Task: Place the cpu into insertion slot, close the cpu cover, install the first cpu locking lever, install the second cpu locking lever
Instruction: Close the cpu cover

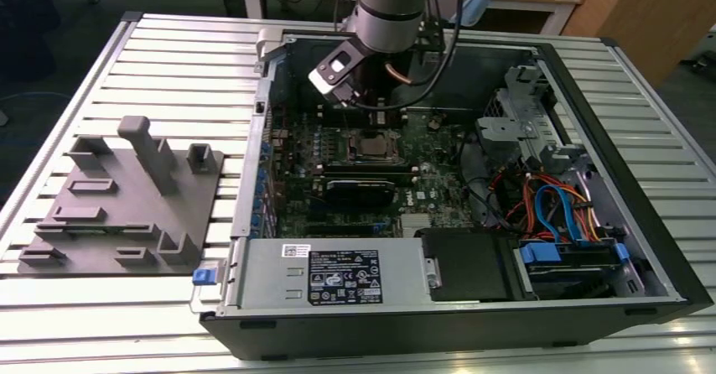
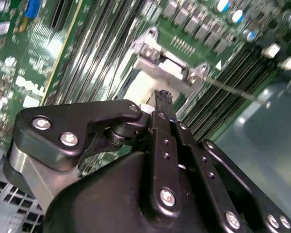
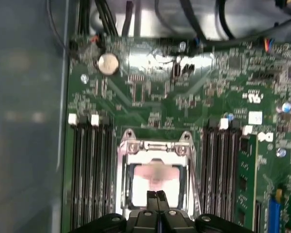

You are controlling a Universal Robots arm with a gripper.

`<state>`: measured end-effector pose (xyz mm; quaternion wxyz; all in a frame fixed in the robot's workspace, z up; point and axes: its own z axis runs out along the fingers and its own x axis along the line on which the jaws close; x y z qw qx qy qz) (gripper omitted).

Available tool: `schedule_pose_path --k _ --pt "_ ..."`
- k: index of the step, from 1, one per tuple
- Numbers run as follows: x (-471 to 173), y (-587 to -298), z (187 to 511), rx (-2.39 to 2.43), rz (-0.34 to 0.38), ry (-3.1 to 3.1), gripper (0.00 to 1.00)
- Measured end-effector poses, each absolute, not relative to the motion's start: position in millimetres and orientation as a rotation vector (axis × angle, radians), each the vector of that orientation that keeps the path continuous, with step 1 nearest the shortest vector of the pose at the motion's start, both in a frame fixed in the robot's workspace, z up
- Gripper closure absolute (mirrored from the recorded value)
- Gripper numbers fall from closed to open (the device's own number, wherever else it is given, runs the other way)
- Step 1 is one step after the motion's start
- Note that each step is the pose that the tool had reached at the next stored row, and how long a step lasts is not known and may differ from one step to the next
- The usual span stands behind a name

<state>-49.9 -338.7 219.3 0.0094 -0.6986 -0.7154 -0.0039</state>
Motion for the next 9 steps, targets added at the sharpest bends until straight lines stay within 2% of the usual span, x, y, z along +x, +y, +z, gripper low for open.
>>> schedule_pose_path --k 9 --pt "-59.9 -338.7 209.5 -2.172 0.005 -2.228 0.9"
